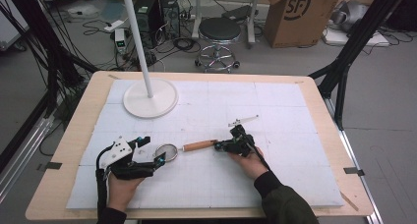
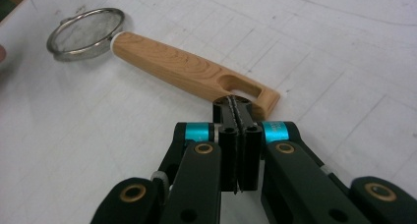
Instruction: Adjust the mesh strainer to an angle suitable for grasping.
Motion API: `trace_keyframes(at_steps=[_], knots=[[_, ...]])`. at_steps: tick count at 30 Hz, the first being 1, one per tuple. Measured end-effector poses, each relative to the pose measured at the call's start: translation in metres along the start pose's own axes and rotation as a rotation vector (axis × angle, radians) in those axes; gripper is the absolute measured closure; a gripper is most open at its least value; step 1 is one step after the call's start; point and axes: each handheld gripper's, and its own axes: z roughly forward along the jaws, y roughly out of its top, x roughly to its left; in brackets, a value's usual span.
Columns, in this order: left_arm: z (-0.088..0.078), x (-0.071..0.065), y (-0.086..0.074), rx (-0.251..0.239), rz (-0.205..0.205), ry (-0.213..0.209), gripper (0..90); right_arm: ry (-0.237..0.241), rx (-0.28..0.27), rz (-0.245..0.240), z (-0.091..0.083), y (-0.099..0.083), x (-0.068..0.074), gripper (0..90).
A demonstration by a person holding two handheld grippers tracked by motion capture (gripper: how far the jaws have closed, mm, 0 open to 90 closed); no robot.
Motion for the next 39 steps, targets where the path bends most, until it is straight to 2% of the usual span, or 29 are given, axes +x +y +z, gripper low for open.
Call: trace_keyframes(at_steps=[5, 9, 11, 14, 18, 19, 21, 24, 30, 35, 39], knots=[[0.000, -0.001, 0.000, 0.000, -0.002, -0.003, 17.0, 0.002, 0.000, 0.033, 0.005, 0.009, -0.008, 89.6], [0.000, 0.000, 0.000, 0.000, -0.003, -0.002, 17.1, -0.014, -0.007, 0.032, 0.008, 0.014, -0.011, 89.7], [-0.001, 0.001, 0.000, -0.002, -0.008, -0.001, 17.1, -0.005, -0.006, 0.043, 0.009, 0.016, -0.013, 89.6], [-0.002, 0.002, 0.000, -0.009, -0.012, -0.002, 17.1, -0.013, -0.005, 0.032, 0.007, 0.016, -0.013, 89.6], [-0.001, 0.004, -0.001, -0.013, -0.019, 0.002, 17.1, -0.052, -0.020, 0.082, -0.003, 0.015, -0.026, 89.7], [-0.001, 0.004, -0.001, -0.011, -0.019, 0.000, 17.1, -0.052, -0.020, 0.082, -0.003, 0.015, -0.026, 89.7], [-0.002, 0.003, -0.001, -0.014, -0.022, 0.000, 17.1, -0.034, -0.047, 0.141, -0.002, 0.016, -0.037, 89.7], [-0.002, 0.004, -0.001, -0.013, -0.022, 0.007, 17.1, -0.045, -0.051, 0.143, 0.002, 0.022, -0.039, 89.7], [-0.001, 0.004, -0.001, -0.011, -0.022, 0.007, 17.1, -0.028, -0.044, 0.146, 0.014, 0.031, -0.034, 89.7], [-0.002, 0.004, -0.001, -0.011, -0.023, 0.008, 17.1, -0.027, -0.048, 0.155, 0.016, 0.031, -0.033, 89.7], [-0.002, 0.004, -0.001, -0.012, -0.024, 0.010, 17.1, -0.023, -0.043, 0.145, 0.023, 0.033, -0.024, 89.7]])
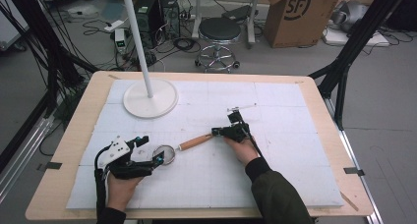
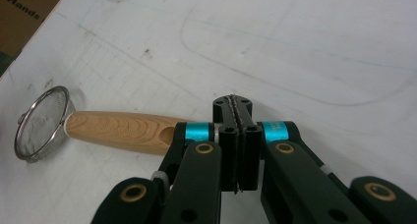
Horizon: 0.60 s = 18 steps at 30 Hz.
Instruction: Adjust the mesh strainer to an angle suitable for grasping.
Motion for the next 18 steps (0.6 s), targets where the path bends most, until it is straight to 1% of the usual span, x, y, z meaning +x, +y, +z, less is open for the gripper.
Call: trace_keyframes(at_steps=[2, 6, 9, 10, 12, 15, 18], knots=[[-0.001, 0.000, 0.000, 0.000, 0.002, 0.001, 17.1, 0.014, 0.011, -0.005, 0.006, 0.000, 0.008, 89.7], [-0.002, 0.001, 0.000, -0.001, -0.008, -0.005, 17.1, 0.039, 0.030, -0.029, 0.020, 0.002, 0.025, 89.7], [-0.003, 0.001, 0.000, -0.005, -0.008, 0.001, 17.1, 0.040, 0.035, -0.050, 0.030, 0.004, 0.036, 89.7], [-0.003, 0.001, 0.001, -0.007, -0.008, 0.000, 17.1, 0.040, 0.035, -0.050, 0.030, 0.004, 0.036, 89.7], [-0.004, 0.002, 0.001, -0.010, -0.007, 0.003, 17.3, 0.026, 0.028, -0.067, 0.032, 0.004, 0.040, 89.7], [-0.004, 0.002, 0.001, -0.011, -0.012, 0.002, 17.3, 0.036, 0.025, -0.043, 0.029, 0.002, 0.039, 89.7], [-0.003, 0.002, 0.000, -0.009, -0.010, 0.000, 17.4, 0.047, 0.027, -0.038, 0.027, -0.002, 0.039, 89.7]])
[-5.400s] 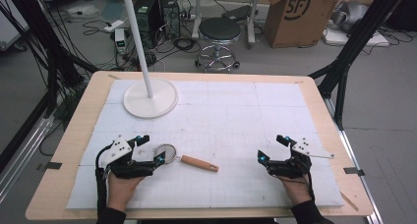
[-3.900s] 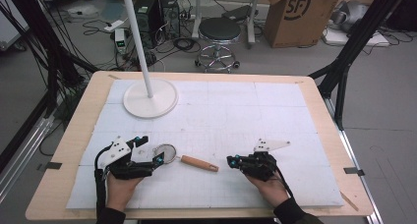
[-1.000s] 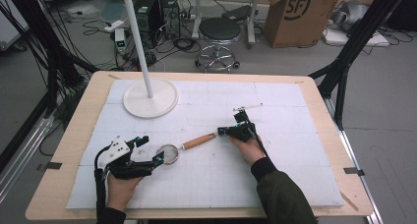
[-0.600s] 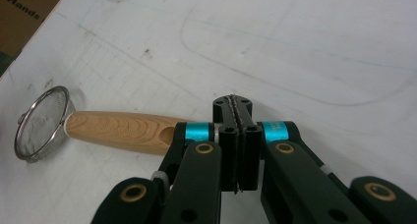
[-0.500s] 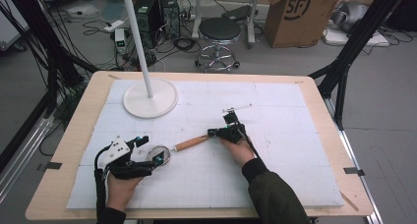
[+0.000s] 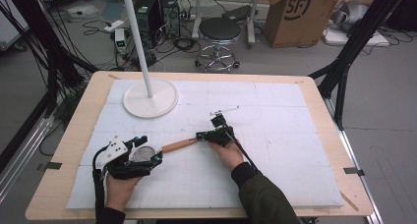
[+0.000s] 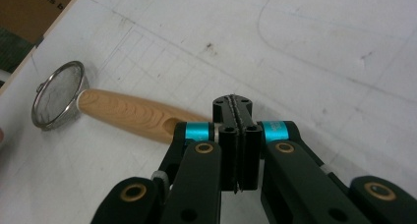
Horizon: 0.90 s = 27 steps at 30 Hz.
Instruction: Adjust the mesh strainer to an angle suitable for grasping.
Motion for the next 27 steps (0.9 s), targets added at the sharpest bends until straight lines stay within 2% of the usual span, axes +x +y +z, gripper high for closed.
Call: trace_keyframes(at_steps=[5, 8, 10, 11, 13, 17, 27], knots=[[-0.001, 0.000, 0.000, -0.001, 0.001, 0.004, 17.3, 0.027, 0.014, 0.038, -0.005, -0.011, 0.003, 89.7], [-0.001, 0.000, 0.000, -0.001, -0.002, 0.008, 17.3, 0.050, 0.026, 0.039, -0.007, -0.017, 0.007, 89.7], [0.000, 0.000, 0.000, 0.000, -0.001, 0.007, 17.4, 0.036, 0.028, 0.026, -0.008, -0.018, 0.010, 89.7], [0.000, -0.001, 0.000, 0.001, -0.002, 0.008, 17.3, 0.042, 0.026, 0.022, -0.007, -0.017, 0.009, 89.7], [0.001, -0.001, 0.000, 0.007, 0.002, 0.003, 17.3, 0.049, 0.021, 0.048, -0.006, -0.016, 0.007, 89.7], [0.003, -0.002, 0.000, 0.008, 0.006, 0.003, 17.4, 0.038, 0.006, 0.062, -0.003, -0.011, 0.003, 89.7], [0.002, 0.000, 0.000, 0.001, 0.002, 0.005, 17.4, 0.015, -0.003, 0.061, 0.013, 0.007, 0.003, 89.7]])
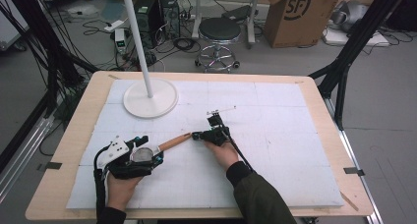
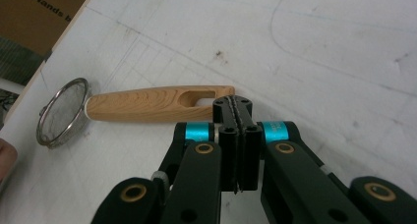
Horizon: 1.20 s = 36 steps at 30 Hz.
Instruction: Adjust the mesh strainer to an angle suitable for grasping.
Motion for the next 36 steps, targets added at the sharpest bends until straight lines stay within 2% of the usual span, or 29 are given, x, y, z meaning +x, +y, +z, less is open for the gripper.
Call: trace_keyframes(at_steps=[6, 9, 10, 13, 15, 16, 17, 18, 20, 22, 23, 25, 31, 32, 35, 36], knots=[[0.000, 0.000, 0.000, -0.003, 0.001, -0.003, 17.4, -0.008, -0.006, -0.008, 0.011, 0.009, 0.003, 89.7], [-0.001, 0.001, 0.001, -0.009, 0.001, -0.001, 17.4, -0.011, -0.010, -0.008, 0.008, 0.008, 0.002, 87.1], [-0.001, 0.001, 0.001, -0.007, 0.000, 0.000, 17.4, -0.011, -0.029, -0.008, 0.000, 0.005, 0.001, 73.8], [-0.001, 0.001, 0.000, 0.000, 0.002, 0.001, 17.4, 0.030, -0.056, -0.009, -0.017, -0.001, -0.003, 60.5], [-0.001, 0.000, 0.001, 0.001, -0.001, 0.003, 17.4, 0.019, -0.069, -0.025, -0.031, -0.005, -0.005, 41.5], [0.000, 0.000, 0.000, 0.005, 0.004, 0.003, 17.4, 0.007, -0.075, -0.036, -0.037, -0.007, -0.006, 36.5], [0.000, -0.001, 0.001, 0.006, 0.004, 0.001, 17.4, 0.007, -0.075, -0.036, -0.037, -0.007, -0.006, 36.5], [0.000, -0.001, 0.001, 0.007, 0.008, 0.004, 17.4, 0.007, -0.086, -0.042, -0.044, -0.009, -0.006, 34.0], [0.001, -0.002, 0.001, 0.009, 0.012, 0.003, 17.5, -0.011, -0.117, -0.083, -0.063, -0.015, -0.008, 25.3], [0.002, -0.003, 0.001, 0.015, 0.014, 0.002, 17.5, -0.009, -0.147, -0.108, -0.076, -0.020, -0.008, 21.1], [0.002, -0.003, 0.001, 0.017, 0.016, 0.002, 17.5, -0.009, -0.147, -0.108, -0.076, -0.020, -0.008, 21.1], [0.003, -0.003, 0.001, 0.024, 0.012, 0.003, 17.5, 0.004, -0.171, -0.120, -0.092, -0.028, -0.010, 20.1], [0.003, -0.004, 0.001, 0.029, 0.019, 0.005, 17.6, 0.000, -0.200, -0.133, -0.114, -0.045, -0.015, 19.0], [0.003, -0.004, 0.000, 0.029, 0.019, 0.004, 17.5, -0.012, -0.209, -0.142, -0.124, -0.052, -0.017, 19.0], [0.004, -0.004, 0.000, 0.031, 0.019, 0.005, 17.6, -0.016, -0.217, -0.149, -0.134, -0.059, -0.019, 19.0], [0.004, -0.004, 0.000, 0.031, 0.021, 0.005, 17.6, -0.028, -0.232, -0.160, -0.145, -0.067, -0.019, 19.0]])
